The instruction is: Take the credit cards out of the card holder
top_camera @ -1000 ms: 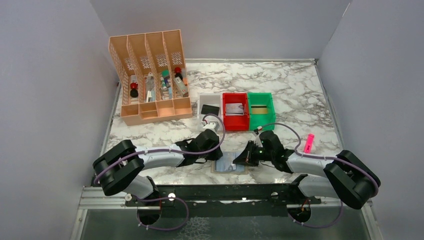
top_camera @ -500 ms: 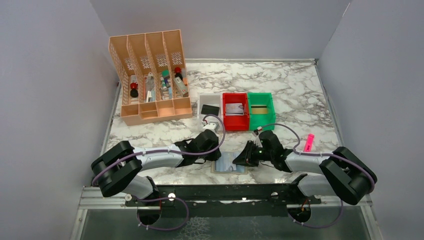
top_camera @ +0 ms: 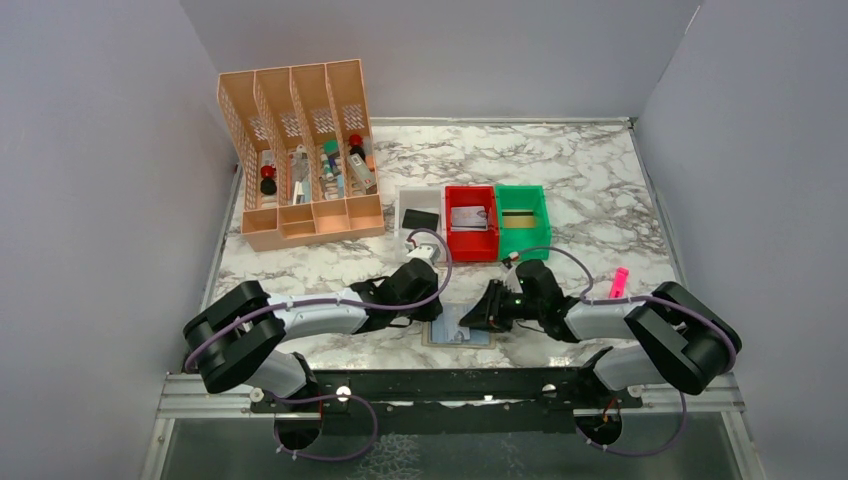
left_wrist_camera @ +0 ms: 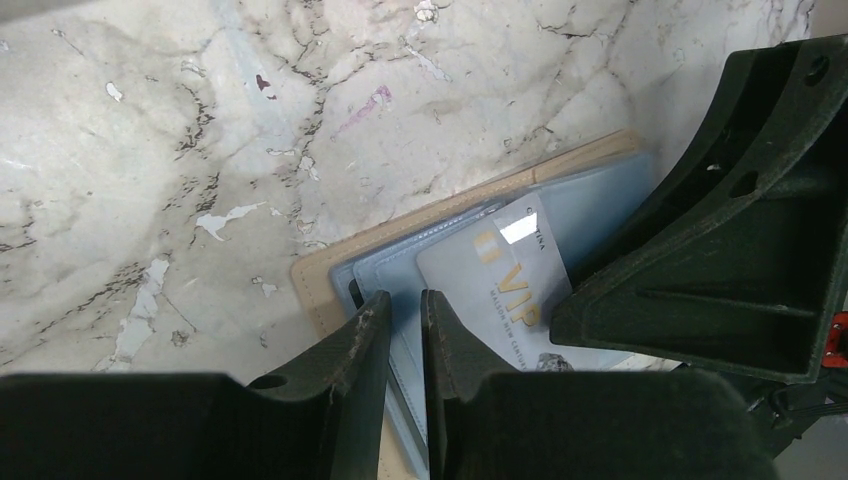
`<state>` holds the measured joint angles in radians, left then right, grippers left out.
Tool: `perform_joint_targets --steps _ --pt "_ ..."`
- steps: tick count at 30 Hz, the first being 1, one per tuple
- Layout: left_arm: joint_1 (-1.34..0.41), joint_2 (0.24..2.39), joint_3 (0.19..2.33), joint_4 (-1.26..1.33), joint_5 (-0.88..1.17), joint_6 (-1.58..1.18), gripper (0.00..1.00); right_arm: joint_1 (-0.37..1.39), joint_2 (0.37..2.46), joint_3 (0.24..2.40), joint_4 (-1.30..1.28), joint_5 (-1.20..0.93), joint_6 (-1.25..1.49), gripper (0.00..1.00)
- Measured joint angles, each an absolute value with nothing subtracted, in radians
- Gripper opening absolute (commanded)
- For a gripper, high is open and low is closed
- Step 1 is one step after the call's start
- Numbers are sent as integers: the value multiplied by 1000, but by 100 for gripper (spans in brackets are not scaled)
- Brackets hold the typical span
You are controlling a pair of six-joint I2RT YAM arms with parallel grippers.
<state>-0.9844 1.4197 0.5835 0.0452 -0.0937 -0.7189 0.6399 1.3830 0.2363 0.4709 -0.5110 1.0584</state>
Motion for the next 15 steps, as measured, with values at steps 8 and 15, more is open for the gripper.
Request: perform_joint_targets --steps 8,15 --pt "-989 1424 595 27 -96 -717 22 640 1400 245 476 -534 1055 3" --pt "-992 1400 599 -23 -125 -721 30 640 1336 249 418 -506 1045 1"
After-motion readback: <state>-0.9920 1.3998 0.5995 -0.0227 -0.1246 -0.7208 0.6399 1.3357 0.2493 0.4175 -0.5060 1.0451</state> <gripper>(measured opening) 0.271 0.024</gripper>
